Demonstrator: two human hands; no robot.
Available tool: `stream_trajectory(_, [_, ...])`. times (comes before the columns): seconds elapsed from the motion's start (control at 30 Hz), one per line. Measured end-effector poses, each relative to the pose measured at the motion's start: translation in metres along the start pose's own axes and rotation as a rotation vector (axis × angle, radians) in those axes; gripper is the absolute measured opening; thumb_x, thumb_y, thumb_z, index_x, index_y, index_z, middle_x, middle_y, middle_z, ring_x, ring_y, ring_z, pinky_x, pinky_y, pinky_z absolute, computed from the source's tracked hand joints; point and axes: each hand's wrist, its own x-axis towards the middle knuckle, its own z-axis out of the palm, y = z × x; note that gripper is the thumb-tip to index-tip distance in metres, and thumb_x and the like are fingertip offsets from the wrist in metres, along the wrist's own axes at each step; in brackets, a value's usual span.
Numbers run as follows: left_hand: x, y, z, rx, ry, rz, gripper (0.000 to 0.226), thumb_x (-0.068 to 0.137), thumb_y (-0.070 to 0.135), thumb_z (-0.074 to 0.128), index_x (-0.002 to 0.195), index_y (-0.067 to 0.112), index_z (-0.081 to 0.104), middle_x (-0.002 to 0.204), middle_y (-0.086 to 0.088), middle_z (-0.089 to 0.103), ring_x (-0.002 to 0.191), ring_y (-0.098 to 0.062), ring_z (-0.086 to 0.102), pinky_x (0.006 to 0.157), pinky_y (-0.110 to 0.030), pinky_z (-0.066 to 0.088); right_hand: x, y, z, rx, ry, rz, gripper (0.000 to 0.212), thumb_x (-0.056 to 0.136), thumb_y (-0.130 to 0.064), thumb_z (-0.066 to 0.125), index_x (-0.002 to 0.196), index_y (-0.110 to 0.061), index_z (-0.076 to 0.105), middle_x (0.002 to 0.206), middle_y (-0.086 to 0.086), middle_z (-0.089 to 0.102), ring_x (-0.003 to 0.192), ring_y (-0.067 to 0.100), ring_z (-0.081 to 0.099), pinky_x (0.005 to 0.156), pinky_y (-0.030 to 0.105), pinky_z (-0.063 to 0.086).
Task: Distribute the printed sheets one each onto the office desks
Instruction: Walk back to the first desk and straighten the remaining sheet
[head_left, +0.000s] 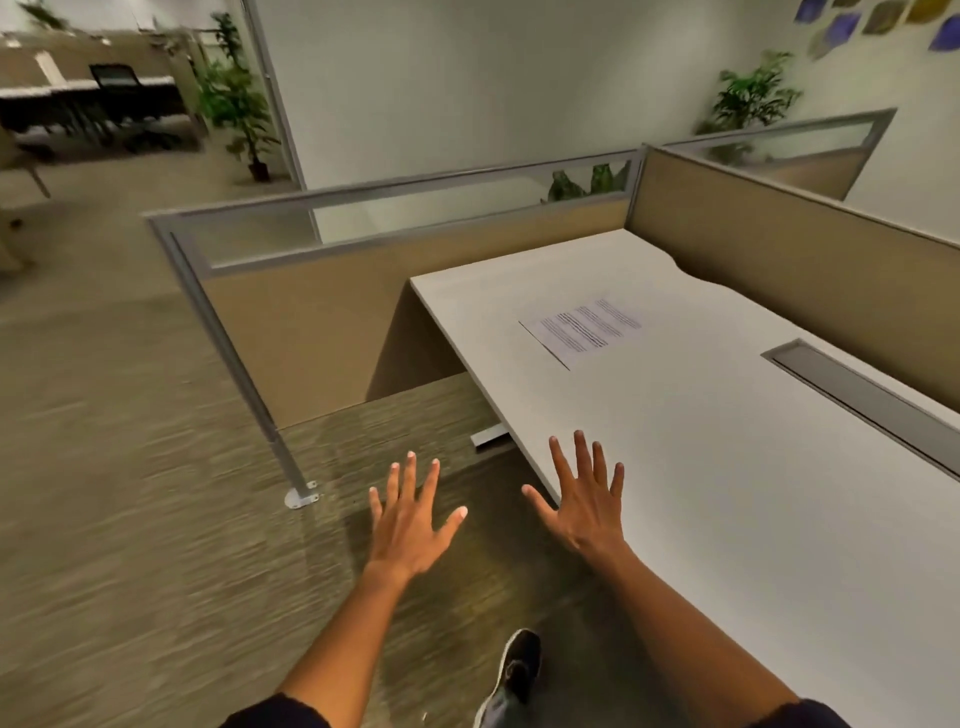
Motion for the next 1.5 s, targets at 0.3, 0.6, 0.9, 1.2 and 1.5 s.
stream_trajectory(0.3, [0.18, 0.0, 0.004, 0.098, -0.031, 0.036, 0.084, 0.084, 0.078, 0.022, 0.153, 0.035, 0.001, 0.164, -0.004, -0.012, 0.151, -0.028, -0.009, 0.12, -0.06, 0.001, 0.186, 0.019, 0.025, 0.081, -0.041, 0.126, 0.089, 0.078, -0.084, 0.011, 0.152, -0.038, -0.007, 0.162, 0.003, -0.019, 0.15, 0.03, -0.014, 0.119, 0.06, -0.006])
stream_trajectory(0.6, [0.318, 0.041, 0.008, 0.096, -0.12, 0.143, 0.085, 0.086, 0.076, 0.026, 0.154, 0.033, -0.004, 0.163, -0.004, -0.018, 0.15, -0.028, -0.017, 0.12, -0.059, -0.006, 0.278, 0.057, 0.043, 0.144, -0.11, 0.276, 0.089, 0.081, -0.081, 0.022, 0.152, -0.038, -0.009, 0.164, 0.005, -0.011, 0.151, 0.032, 0.001, 0.118, 0.06, 0.006])
stream_trajectory(0.9, [0.432, 0.093, 0.03, 0.101, -0.231, 0.344, 0.08, 0.09, 0.071, 0.022, 0.153, 0.032, -0.009, 0.162, -0.001, -0.021, 0.15, -0.026, -0.021, 0.12, -0.055, -0.009, 0.316, 0.093, 0.055, 0.111, -0.091, 0.358, 0.086, 0.085, -0.076, 0.028, 0.154, -0.032, 0.002, 0.164, 0.007, 0.002, 0.152, 0.025, 0.007, 0.12, 0.049, 0.01])
stream_trajectory(1.2, [0.551, 0.133, 0.043, 0.165, -0.316, 0.625, 0.074, 0.096, 0.059, 0.026, 0.154, 0.028, -0.008, 0.163, -0.003, -0.016, 0.151, -0.026, -0.015, 0.12, -0.054, -0.007, 0.379, 0.096, 0.059, 0.165, -0.054, 0.617, 0.089, 0.085, -0.076, 0.021, 0.155, -0.024, 0.003, 0.165, 0.001, -0.001, 0.152, 0.02, 0.0, 0.122, 0.048, 0.003])
stream_trajectory(1.5, [0.621, 0.151, 0.05, 0.197, -0.477, 0.825, 0.078, 0.096, 0.056, 0.038, 0.155, 0.026, -0.003, 0.164, -0.001, -0.013, 0.151, -0.025, -0.015, 0.121, -0.054, -0.006, 0.408, 0.076, 0.063, 0.194, -0.013, 0.813, 0.089, 0.089, -0.072, 0.026, 0.155, -0.017, 0.001, 0.165, 0.003, -0.001, 0.152, 0.019, 0.0, 0.122, 0.048, 0.004])
